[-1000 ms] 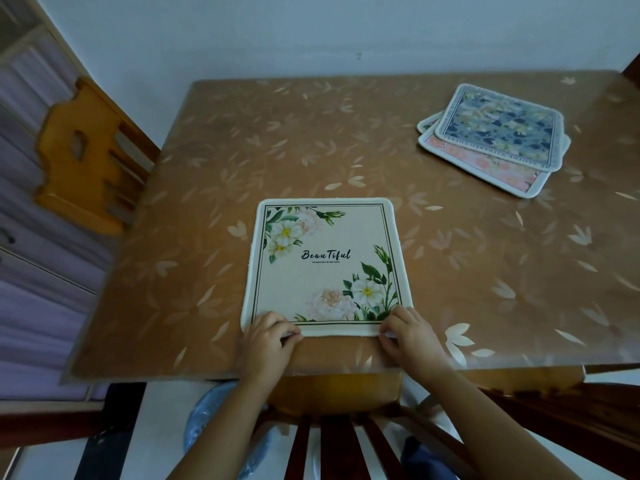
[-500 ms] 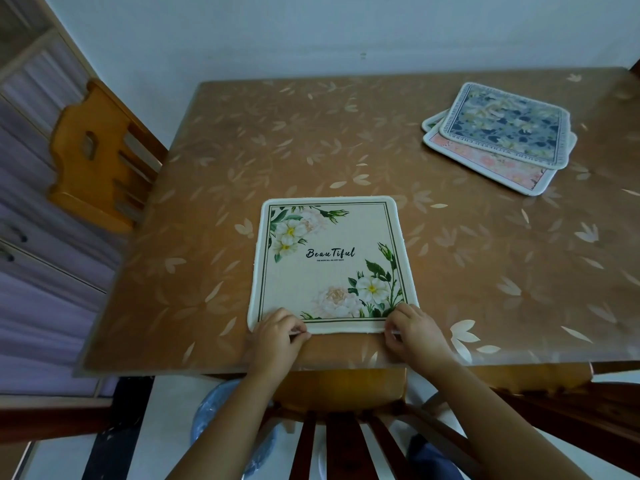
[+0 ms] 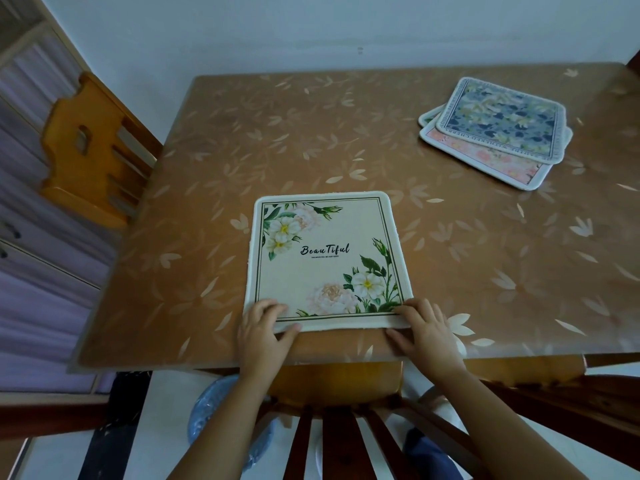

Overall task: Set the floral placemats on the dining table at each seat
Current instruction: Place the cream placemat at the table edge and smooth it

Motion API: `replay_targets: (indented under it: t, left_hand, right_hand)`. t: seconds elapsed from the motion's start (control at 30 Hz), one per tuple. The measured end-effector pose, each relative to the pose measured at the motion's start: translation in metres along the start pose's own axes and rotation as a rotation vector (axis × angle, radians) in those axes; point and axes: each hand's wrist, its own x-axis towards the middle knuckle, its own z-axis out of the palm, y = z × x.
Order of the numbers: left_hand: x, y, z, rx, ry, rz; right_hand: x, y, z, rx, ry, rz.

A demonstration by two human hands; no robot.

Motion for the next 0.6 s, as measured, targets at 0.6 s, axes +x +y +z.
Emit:
replay_targets:
  t: [0.6]
  left_hand:
    - [0.033, 0.006, 0.038, 0.46, -0.247, 0.109]
  right_hand:
    - [0.063, -0.05, 0.053, -0.203, -0.245, -0.112]
